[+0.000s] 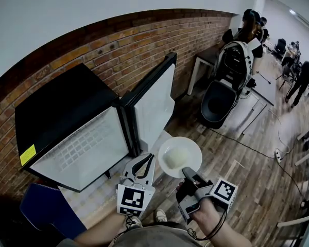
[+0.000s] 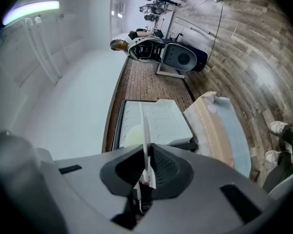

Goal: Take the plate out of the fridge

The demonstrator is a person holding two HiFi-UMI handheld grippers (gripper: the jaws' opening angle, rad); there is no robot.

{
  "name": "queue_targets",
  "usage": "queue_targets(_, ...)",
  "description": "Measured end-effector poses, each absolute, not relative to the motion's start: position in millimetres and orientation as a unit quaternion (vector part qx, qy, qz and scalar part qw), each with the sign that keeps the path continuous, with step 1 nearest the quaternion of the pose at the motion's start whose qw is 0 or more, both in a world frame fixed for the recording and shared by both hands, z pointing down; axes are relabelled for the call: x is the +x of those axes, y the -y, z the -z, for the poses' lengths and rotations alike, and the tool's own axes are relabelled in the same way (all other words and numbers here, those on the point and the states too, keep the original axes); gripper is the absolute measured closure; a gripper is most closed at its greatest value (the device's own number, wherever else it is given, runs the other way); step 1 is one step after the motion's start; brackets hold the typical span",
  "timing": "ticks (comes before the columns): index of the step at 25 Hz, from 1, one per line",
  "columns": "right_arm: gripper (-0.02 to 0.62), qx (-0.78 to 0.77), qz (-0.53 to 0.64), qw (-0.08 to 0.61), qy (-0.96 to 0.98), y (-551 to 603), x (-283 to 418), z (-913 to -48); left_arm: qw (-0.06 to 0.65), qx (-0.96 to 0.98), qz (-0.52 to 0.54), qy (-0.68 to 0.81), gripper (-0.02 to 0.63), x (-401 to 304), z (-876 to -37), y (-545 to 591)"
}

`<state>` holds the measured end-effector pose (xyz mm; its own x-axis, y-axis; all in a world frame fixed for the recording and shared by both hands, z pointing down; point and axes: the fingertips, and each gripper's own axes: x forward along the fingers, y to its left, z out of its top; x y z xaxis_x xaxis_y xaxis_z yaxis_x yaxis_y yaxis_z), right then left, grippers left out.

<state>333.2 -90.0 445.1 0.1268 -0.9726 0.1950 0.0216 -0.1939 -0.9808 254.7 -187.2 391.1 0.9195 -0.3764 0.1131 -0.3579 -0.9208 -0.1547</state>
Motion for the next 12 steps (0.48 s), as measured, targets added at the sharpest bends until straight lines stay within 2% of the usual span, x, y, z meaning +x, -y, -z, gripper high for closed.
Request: queue_targets(12, 0.555, -0.571, 0.523, 0.476, -0.416, 99.0, 332.8, -446.0, 0.063, -0.977, 0.077, -0.191, 0.583, 252.2, -392.5, 194.6)
